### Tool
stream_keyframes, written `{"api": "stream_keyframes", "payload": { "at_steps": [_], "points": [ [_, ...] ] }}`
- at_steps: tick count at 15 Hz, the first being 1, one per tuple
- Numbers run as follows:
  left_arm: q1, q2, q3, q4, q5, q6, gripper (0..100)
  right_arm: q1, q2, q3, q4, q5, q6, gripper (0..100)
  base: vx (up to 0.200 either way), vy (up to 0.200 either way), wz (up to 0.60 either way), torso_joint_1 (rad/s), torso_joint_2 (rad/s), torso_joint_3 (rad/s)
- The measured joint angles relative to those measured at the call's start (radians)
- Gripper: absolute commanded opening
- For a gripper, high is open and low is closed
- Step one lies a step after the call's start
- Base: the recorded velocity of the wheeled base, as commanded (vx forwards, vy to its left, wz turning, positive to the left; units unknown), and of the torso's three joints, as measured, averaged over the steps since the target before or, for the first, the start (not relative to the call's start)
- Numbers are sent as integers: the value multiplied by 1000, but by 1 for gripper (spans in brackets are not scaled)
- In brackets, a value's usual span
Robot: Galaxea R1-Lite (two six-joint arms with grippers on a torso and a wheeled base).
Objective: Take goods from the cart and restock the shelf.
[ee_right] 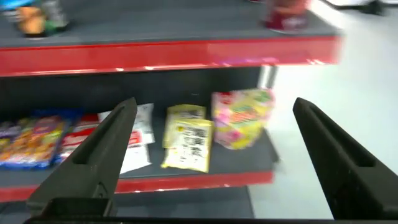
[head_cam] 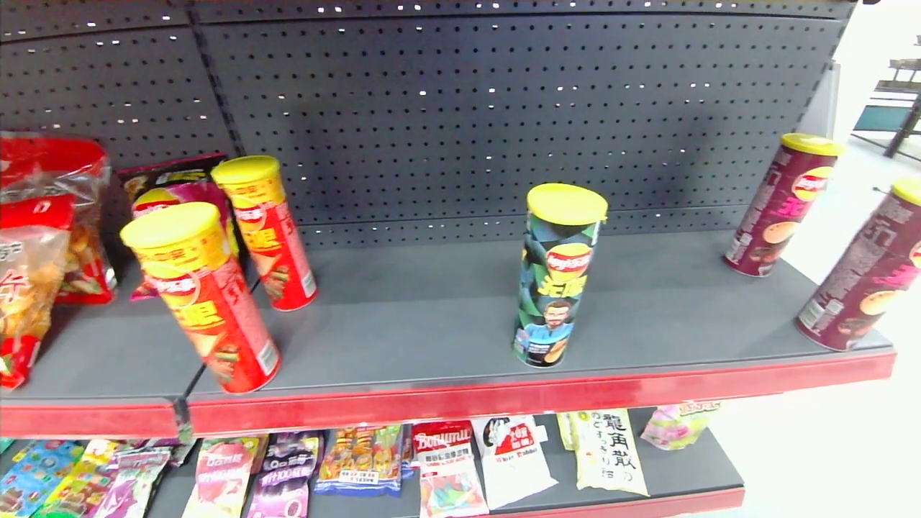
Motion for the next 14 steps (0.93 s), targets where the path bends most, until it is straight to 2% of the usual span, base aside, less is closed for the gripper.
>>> {"api": "stream_keyframes", "payload": {
  "at_steps": [3,11,14],
  "points": [
    [0,2,1,1,-1,0,0,0,-1,0,1,0,0,100,0,0,-600,7,1,5],
    [1,18,-6,0,-10,0,0,1,-1,0,1,0,1,100,0,0,0,0,0,0],
    [0,74,-15,-34,-68,0,0,0,-1,0,1,0,1,100,0,0,0,0,0,0]
  ]
}}
